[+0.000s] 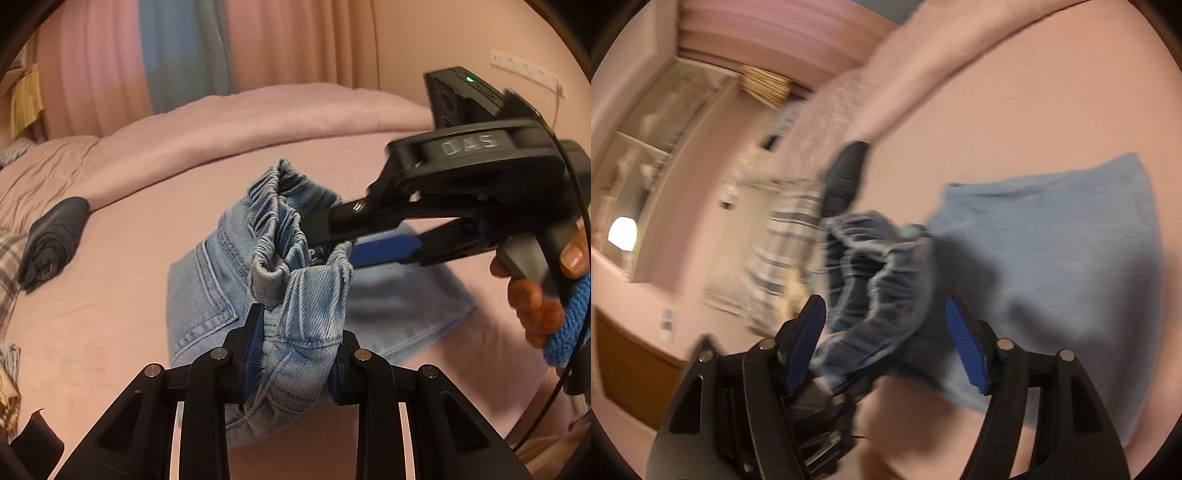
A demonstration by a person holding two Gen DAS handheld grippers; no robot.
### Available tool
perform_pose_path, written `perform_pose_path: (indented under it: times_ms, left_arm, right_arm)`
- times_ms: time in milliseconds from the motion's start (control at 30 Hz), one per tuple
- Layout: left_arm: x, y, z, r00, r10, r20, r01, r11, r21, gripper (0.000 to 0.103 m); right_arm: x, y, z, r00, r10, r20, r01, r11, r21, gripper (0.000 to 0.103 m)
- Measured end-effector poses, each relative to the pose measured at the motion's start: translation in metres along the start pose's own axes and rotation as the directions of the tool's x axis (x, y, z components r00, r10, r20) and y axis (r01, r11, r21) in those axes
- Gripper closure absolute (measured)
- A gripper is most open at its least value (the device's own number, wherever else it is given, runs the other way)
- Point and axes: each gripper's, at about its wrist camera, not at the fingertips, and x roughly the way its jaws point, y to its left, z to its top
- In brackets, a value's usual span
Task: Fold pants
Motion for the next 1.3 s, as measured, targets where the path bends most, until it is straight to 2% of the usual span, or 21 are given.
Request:
perform_pose_path:
  times_ms: [33,67,133,200,367,467,567,667,700,733,800,833,867,1000,1100,1167,1200,1300]
  left_arm:
    - [0.004,0.000,-0.001,1.000,-0.003,-0.011,0.003,1.000,0.006,0.075]
    - [0.005,0.000,-0.001,1.000,-0.007,-0.016,0.007,1.000,0.013,0.076]
    - [0.007,-0.007,-0.002,1.000,0.006,-0.021,-0.005,0.999,0.049,0.075]
    - [0.007,-0.011,0.002,1.000,-0.001,-0.014,0.002,0.998,0.062,0.076]
    - [-0.006,-0.027,0.022,0.998,-0.048,0.051,0.043,0.994,0.102,0.076]
    - [-0.003,-0.041,0.028,0.995,-0.079,0.058,0.071,0.989,0.126,0.075]
    - [0.016,-0.059,0.027,0.995,-0.101,0.024,0.096,0.984,0.148,0.075]
    - [0.043,-0.066,0.019,0.990,-0.128,-0.052,0.134,0.981,0.142,0.069]
    - [0.047,-0.065,0.018,0.989,-0.135,-0.066,0.143,0.980,0.135,0.069]
    - [0.047,-0.066,0.018,0.989,-0.135,-0.059,0.142,0.980,0.139,0.067]
    - [0.042,-0.068,0.016,0.988,-0.148,-0.042,0.152,0.976,0.158,0.061]
    - [0.039,-0.068,0.017,0.984,-0.176,-0.041,0.181,0.971,0.159,0.053]
    - [0.037,-0.067,0.017,0.976,-0.215,-0.040,0.218,0.964,0.153,0.048]
    - [0.032,-0.074,0.016,0.973,-0.229,-0.036,0.232,0.957,0.175,0.046]
    - [0.029,-0.064,0.017,0.961,-0.276,-0.038,0.278,0.953,0.122,0.046]
    - [0.022,-0.052,0.019,0.950,-0.311,-0.034,0.313,0.947,0.066,0.047]
    - [0.016,-0.044,0.019,0.945,-0.327,-0.020,0.328,0.944,0.039,0.047]
    - [-0.002,-0.011,0.019,0.941,-0.337,0.031,0.338,0.940,-0.041,0.046]
  right_arm:
    - [0.002,-0.006,0.002,1.000,0.012,-0.014,-0.012,1.000,0.008,0.061]
    - [0.006,-0.011,0.002,0.999,0.035,-0.021,-0.035,0.999,0.016,0.069]
    - [0.009,-0.018,0.002,1.000,-0.005,-0.026,0.005,1.000,0.017,0.087]
    - [0.010,-0.021,0.002,1.000,-0.011,-0.023,0.011,1.000,0.014,0.090]
    - [-0.017,-0.020,0.003,0.999,0.023,0.047,-0.022,1.000,-0.017,0.091]
    - [-0.035,-0.021,0.006,0.995,0.029,0.095,-0.028,1.000,-0.015,0.091]
    - [-0.047,-0.040,0.005,0.994,0.002,0.109,-0.005,1.000,0.027,0.091]
    - [-0.049,-0.073,-0.002,0.995,0.004,0.103,-0.019,0.989,0.144,0.084]
    - [-0.050,-0.081,-0.005,0.994,0.025,0.106,-0.045,0.981,0.190,0.074]
    - [-0.054,-0.092,-0.009,0.991,0.057,0.121,-0.085,0.966,0.245,0.057]
    - [-0.059,-0.106,-0.016,0.973,0.151,0.174,-0.201,0.927,0.317,0.042]
    - [-0.060,-0.109,-0.018,0.962,0.193,0.195,-0.250,0.910,0.332,0.040]
    - [-0.059,-0.108,-0.018,0.960,0.201,0.194,-0.258,0.906,0.335,0.038]
    - [-0.045,-0.088,-0.012,0.983,0.135,0.120,-0.166,0.939,0.301,0.031]
    - [-0.028,-0.072,-0.006,0.999,0.027,0.022,-0.031,0.968,0.249,0.031]
    - [-0.016,-0.074,-0.005,0.998,-0.052,-0.035,0.059,0.973,0.225,0.043]
    - [-0.012,-0.073,-0.005,0.995,-0.088,-0.044,0.095,0.977,0.192,0.061]
    - [-0.017,-0.074,-0.004,0.998,-0.061,-0.008,0.062,0.984,0.167,0.073]
